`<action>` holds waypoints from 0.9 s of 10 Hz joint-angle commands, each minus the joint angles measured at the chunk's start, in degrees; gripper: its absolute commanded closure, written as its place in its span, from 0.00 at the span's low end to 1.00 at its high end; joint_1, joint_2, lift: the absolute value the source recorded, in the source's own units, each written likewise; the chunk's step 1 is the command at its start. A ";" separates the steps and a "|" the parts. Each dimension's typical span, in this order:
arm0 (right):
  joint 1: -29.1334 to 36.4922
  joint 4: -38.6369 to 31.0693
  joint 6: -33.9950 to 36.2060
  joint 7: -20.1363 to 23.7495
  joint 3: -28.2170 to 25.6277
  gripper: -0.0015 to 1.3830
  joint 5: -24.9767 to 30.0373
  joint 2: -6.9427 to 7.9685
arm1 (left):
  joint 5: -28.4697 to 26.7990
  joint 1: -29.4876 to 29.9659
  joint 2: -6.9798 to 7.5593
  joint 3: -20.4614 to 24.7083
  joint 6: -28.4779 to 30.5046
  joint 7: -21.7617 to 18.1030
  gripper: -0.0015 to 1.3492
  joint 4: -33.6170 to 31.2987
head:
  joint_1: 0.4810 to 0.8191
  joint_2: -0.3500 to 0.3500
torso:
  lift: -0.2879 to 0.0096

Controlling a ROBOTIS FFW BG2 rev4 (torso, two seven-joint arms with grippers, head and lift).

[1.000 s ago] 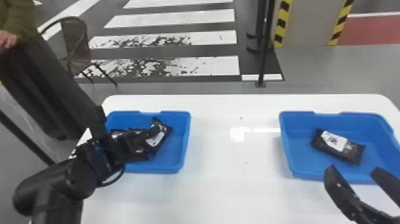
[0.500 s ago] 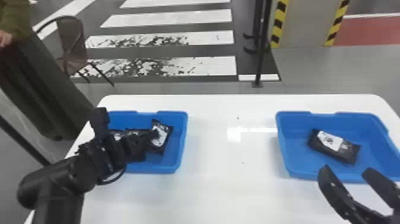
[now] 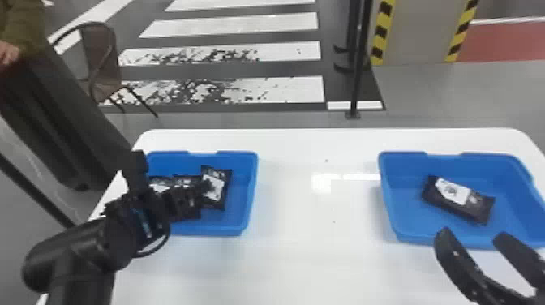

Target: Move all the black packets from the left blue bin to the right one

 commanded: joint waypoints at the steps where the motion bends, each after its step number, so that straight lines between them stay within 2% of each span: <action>1: -0.66 -0.09 0.00 0.44 0.00 0.14 -0.14 0.00 | 3.07 3.42 0.21 0.24 -1.89 -0.95 0.89 -5.39 | 0.63 0.69 | 0.50; 3: -2.63 0.61 0.00 2.99 0.00 0.14 -2.20 0.00 | 8.67 9.60 0.12 0.24 -2.17 -3.33 0.89 -15.65 | 0.63 0.68 | 0.50; 5: -6.99 1.88 3.66 7.30 0.00 0.15 -4.03 -0.09 | 13.35 14.95 0.21 -1.48 -2.87 -5.52 0.89 -25.08 | 0.63 0.64 | 0.50; 7: -13.60 6.24 7.31 11.34 0.34 0.15 -6.20 -0.09 | 17.01 19.31 0.29 -3.99 -3.29 -6.31 0.89 -32.39 | 0.63 0.61 | 0.50; 9: -20.20 12.00 10.97 13.80 0.34 0.15 -9.28 -0.53 | 20.55 21.84 0.38 -7.42 -3.15 -6.84 0.89 -36.33 | 0.63 0.54 | 0.50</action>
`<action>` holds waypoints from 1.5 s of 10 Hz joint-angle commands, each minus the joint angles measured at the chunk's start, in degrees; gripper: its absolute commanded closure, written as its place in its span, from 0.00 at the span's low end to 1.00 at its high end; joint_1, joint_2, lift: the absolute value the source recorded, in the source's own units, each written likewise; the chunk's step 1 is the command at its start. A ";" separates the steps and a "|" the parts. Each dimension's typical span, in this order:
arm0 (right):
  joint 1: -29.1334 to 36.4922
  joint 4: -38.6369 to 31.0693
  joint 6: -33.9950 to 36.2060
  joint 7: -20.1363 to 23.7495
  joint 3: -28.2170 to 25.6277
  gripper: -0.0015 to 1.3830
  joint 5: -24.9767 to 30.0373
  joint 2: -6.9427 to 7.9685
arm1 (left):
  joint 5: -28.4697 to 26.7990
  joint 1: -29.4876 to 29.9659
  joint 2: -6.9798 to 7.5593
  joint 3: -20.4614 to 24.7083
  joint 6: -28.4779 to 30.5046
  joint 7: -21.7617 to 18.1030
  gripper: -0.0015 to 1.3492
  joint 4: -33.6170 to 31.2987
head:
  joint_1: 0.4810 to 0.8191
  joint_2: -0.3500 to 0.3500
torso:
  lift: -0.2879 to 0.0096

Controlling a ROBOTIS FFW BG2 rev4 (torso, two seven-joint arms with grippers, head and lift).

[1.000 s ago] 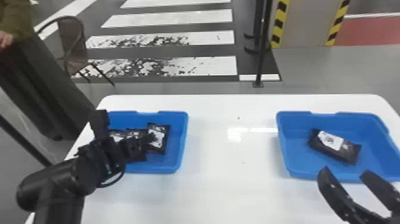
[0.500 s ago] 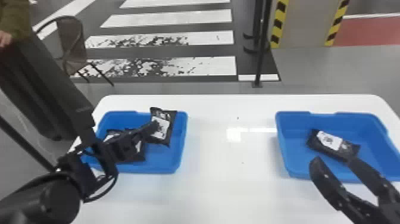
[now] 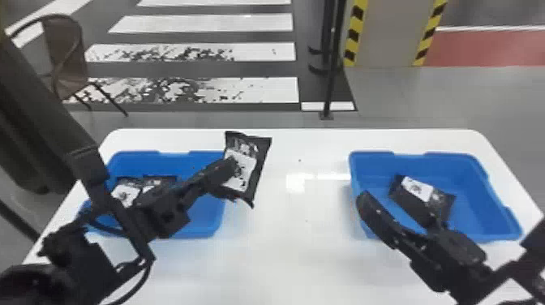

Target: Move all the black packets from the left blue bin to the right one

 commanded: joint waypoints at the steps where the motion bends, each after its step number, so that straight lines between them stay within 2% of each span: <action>1: -5.91 5.12 2.42 0.91 0.00 0.15 -2.51 -0.57 | 2.01 1.18 0.16 -2.80 0.22 -0.20 0.89 -2.07 | 0.63 0.51 | 0.50; 4: -14.35 11.31 4.39 2.06 0.00 0.15 -6.73 -1.54 | 4.76 1.47 0.68 -6.68 1.20 -0.55 0.89 -2.91 | 0.63 0.42 | 0.50; 6: -16.32 11.45 7.62 3.37 0.80 0.15 -10.05 -1.54 | 5.33 1.33 0.86 -8.17 1.62 -0.64 0.89 -2.91 | 0.63 0.38 | 0.50; 8: -16.46 9.48 10.72 5.13 3.09 0.16 -14.05 -1.54 | 5.21 0.90 0.86 -8.28 2.04 -0.55 0.89 -2.91 | 0.63 0.40 | 0.50; 10: -17.16 8.92 11.70 6.63 4.34 0.21 -14.73 -1.54 | 5.21 0.76 0.77 -8.40 2.61 -0.55 0.89 -2.49 | 0.63 0.46 | 0.50; 12: -17.86 9.90 13.67 8.21 4.34 0.76 -14.73 -1.63 | 5.33 0.62 0.68 -8.63 2.61 -0.55 0.89 -1.79 | 0.63 0.49 | 0.50; 13: -17.72 9.76 13.67 8.21 4.34 0.87 -14.73 -1.54 | 5.44 0.62 0.68 -8.74 2.47 -0.55 0.89 -1.79 | 0.63 0.50 | 0.50; 14: -17.58 9.76 13.67 8.21 4.34 0.93 -14.73 -1.54 | 5.44 0.62 0.68 -8.63 2.33 -0.55 0.89 -1.79 | 0.63 0.50 | 0.50; 15: -17.58 9.90 13.67 8.38 4.34 0.93 -15.07 -1.63 | 5.55 0.62 0.68 -8.63 2.04 -0.46 0.89 -1.65 | 0.63 0.50 | 0.50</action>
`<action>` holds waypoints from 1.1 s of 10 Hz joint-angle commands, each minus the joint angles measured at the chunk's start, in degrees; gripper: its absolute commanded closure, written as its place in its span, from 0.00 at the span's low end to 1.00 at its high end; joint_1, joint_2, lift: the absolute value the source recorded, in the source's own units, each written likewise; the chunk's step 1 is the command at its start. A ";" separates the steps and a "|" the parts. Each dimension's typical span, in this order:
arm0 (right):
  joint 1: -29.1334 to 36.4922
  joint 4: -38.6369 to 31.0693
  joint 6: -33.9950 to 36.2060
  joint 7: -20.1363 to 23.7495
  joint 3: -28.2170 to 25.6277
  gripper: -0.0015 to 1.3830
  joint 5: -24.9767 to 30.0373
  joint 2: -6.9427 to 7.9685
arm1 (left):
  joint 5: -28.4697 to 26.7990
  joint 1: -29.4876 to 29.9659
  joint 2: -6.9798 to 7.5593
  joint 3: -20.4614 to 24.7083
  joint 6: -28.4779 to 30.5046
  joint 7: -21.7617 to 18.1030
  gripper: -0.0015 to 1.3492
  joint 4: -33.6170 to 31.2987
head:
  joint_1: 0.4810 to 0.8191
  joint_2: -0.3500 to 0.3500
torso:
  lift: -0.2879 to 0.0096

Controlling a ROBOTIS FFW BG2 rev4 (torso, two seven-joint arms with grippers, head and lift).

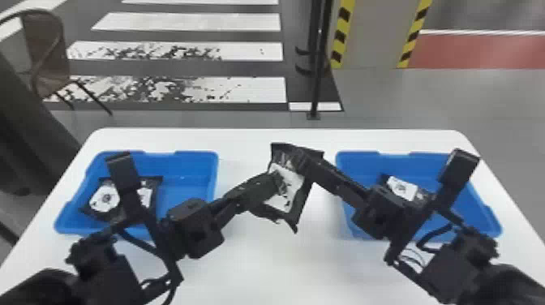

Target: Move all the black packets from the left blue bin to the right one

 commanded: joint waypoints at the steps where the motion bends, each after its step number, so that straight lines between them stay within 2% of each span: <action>1: 0.04 0.60 0.01 0.89 0.00 0.93 -1.19 -0.03 | 0.59 0.00 -0.09 0.01 -0.44 0.30 0.89 0.24 | 0.63 0.50 | 0.50; 2: 0.32 0.60 0.01 1.15 0.23 0.93 -2.45 -0.03 | 1.96 0.43 -0.26 0.01 -0.58 0.92 0.86 0.38 | 0.63 0.50 | 0.50; 3: 0.32 0.60 0.01 1.06 0.00 0.93 -2.56 -0.03 | 4.02 0.85 -0.44 0.12 -0.29 1.45 0.56 0.66 | 0.63 0.51 | 0.50; 4: 0.32 0.60 0.01 1.06 -1.03 0.93 -2.11 -0.12 | 4.70 1.69 -0.70 0.81 -0.58 1.53 0.19 0.66 | 0.63 0.51 | 0.50; 5: 0.18 0.88 0.01 0.98 -3.20 0.93 -0.97 -0.12 | 5.73 2.68 -1.05 1.72 -1.00 1.53 0.03 0.66 | 0.63 0.50 | 0.50; 7: -0.80 3.13 -0.55 -0.17 -11.08 0.93 4.98 -0.30 | 5.61 4.65 -1.58 3.89 -2.12 1.53 0.15 0.66 | 0.63 0.46 | 0.50; 8: -2.21 6.08 -0.69 -0.87 -14.39 0.93 8.18 -1.18 | 5.16 5.77 -2.11 5.83 -2.69 1.53 0.17 0.66 | 0.63 0.40 | 0.50; 9: -4.46 10.58 -0.98 -1.13 -15.54 0.93 10.92 -3.11 | 3.90 6.75 -2.55 8.23 -2.97 1.53 0.17 0.38 | 0.63 0.33 | 0.50; 10: -6.71 15.50 -0.98 -1.57 -15.42 0.93 12.75 -4.96 | 2.64 7.60 -2.90 10.29 -2.97 1.53 0.17 0.10 | 0.63 0.31 | 0.50; 11: -10.22 21.13 -0.98 -2.19 -15.54 0.93 14.57 -5.13 | 1.96 8.58 -3.25 12.69 -2.83 1.53 0.17 -0.61 | 0.63 0.29 | 0.50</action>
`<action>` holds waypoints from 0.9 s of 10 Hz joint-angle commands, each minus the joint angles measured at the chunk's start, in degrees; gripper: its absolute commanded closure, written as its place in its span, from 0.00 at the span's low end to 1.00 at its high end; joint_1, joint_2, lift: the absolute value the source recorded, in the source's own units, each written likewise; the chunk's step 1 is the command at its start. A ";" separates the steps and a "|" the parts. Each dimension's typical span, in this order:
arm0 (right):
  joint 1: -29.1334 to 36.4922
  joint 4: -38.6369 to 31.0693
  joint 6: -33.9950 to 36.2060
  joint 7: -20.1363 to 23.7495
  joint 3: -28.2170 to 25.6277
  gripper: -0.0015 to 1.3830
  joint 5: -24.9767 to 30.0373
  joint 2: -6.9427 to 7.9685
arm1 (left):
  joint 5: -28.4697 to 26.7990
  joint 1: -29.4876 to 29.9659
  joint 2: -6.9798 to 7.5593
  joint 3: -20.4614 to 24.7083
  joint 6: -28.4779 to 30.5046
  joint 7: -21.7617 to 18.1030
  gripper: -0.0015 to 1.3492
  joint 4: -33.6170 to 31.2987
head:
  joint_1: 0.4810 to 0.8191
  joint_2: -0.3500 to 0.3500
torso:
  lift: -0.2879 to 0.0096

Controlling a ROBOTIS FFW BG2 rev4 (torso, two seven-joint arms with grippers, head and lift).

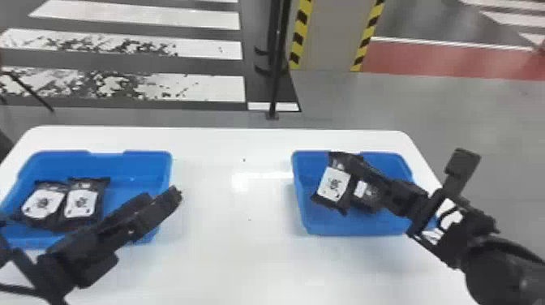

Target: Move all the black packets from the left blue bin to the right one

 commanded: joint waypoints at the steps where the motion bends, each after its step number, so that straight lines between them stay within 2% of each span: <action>1: -6.17 9.44 -0.42 -0.23 -1.00 0.92 5.16 -0.59 | -1.66 0.98 -0.66 3.44 0.12 0.00 0.17 -0.48 | 0.63 0.29 | 0.50; 2: -8.71 12.81 -1.13 -0.85 -1.00 0.87 8.13 -1.03 | -3.14 0.98 -0.83 4.24 -0.02 0.08 0.17 -0.62 | 0.63 0.28 | 0.50; 3: -8.14 11.83 -3.52 -3.05 -1.00 0.54 10.30 -1.12 | -4.85 1.12 -1.01 5.04 -0.31 0.17 0.17 -0.62 | 0.63 0.28 | 0.50; 4: -4.35 6.76 -6.19 -5.77 -1.00 0.19 11.45 -1.03 | -7.37 1.12 -1.18 6.07 -0.45 0.44 0.17 -0.62 | 0.63 0.27 | 0.50; 5: 1.98 -1.11 -8.16 -8.41 -1.00 0.07 12.47 -0.59 | -9.77 1.12 -1.36 7.67 -0.02 0.88 0.17 -0.62 | 0.63 0.26 | 0.50; 7: 18.15 -18.55 -15.75 -11.57 -1.00 0.10 16.36 2.57 | -14.57 0.98 -1.80 11.44 1.38 1.14 0.21 -0.62 | 0.63 0.33 | 0.50; 8: 25.04 -25.30 -19.69 -11.83 -0.89 0.10 19.44 4.59 | -16.74 0.70 -2.06 13.27 1.52 1.58 0.23 -0.62 | 0.63 0.36 | 0.50; 9: 30.53 -30.50 -21.38 -11.83 -0.43 0.10 21.62 6.35 | -18.91 0.28 -2.15 14.87 1.52 2.37 0.25 -0.62 | 0.63 0.43 | 0.50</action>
